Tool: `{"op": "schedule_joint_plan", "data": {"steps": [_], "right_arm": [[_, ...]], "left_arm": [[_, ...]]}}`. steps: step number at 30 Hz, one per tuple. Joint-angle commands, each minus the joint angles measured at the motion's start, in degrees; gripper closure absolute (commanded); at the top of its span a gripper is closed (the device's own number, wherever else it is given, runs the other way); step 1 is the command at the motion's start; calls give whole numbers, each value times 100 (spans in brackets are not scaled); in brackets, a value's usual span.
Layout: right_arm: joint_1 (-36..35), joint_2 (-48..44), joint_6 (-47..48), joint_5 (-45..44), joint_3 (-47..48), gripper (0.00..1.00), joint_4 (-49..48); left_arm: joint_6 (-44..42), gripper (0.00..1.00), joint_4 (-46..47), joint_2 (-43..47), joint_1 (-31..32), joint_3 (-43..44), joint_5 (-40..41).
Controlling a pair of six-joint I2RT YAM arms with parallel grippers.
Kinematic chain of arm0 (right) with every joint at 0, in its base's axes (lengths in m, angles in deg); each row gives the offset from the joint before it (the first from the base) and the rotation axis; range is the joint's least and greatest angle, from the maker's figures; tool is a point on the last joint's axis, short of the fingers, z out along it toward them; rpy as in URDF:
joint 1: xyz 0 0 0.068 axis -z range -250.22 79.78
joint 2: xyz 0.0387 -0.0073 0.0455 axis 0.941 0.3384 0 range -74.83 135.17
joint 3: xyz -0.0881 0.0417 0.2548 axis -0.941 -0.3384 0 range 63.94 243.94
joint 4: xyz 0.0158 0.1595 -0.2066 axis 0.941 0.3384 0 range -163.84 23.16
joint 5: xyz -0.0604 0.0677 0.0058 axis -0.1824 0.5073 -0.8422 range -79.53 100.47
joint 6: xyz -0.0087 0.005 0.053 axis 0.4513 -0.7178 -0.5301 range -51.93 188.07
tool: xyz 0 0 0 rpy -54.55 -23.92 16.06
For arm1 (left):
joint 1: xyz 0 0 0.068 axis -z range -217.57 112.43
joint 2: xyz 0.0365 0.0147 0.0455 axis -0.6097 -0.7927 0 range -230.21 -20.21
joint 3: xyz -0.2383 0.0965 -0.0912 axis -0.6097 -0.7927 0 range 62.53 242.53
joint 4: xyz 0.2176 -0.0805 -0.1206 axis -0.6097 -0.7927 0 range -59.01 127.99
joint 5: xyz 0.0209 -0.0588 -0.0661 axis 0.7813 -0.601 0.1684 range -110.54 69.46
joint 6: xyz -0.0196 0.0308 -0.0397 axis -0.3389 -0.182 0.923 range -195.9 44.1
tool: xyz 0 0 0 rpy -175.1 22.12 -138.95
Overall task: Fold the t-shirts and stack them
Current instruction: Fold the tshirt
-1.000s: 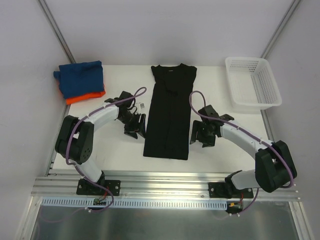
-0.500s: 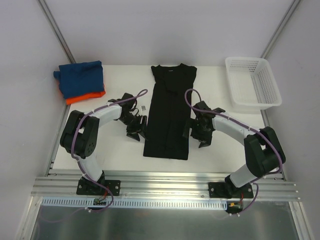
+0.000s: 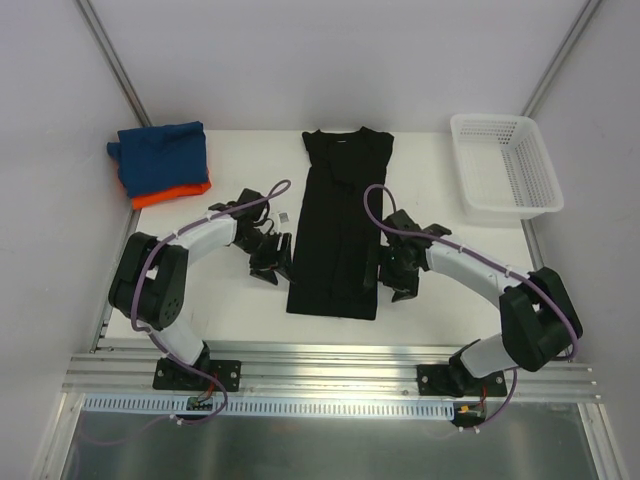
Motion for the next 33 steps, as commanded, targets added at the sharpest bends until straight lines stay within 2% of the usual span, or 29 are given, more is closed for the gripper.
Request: {"op": "schedule_joint_plan", "data": {"steps": [1, 7, 10, 21, 33], "right_arm": [[-85, -179, -268, 161, -306, 18, 274], [-93, 243, -400, 407, -272, 18, 107], [-93, 410, -488, 443, -184, 24, -34], [-278, 972, -497, 565, 379, 24, -263], [-278, 771, -585, 636, 10, 25, -245]], "left_arm": [[46, 44, 15, 326, -91, -120, -69], [187, 45, 85, 124, -109, -94, -323], [257, 46, 155, -16, -117, -94, -376], [442, 48, 331, -386, -117, -111, -596], [574, 48, 401, -254, -126, -454, -666]]}}
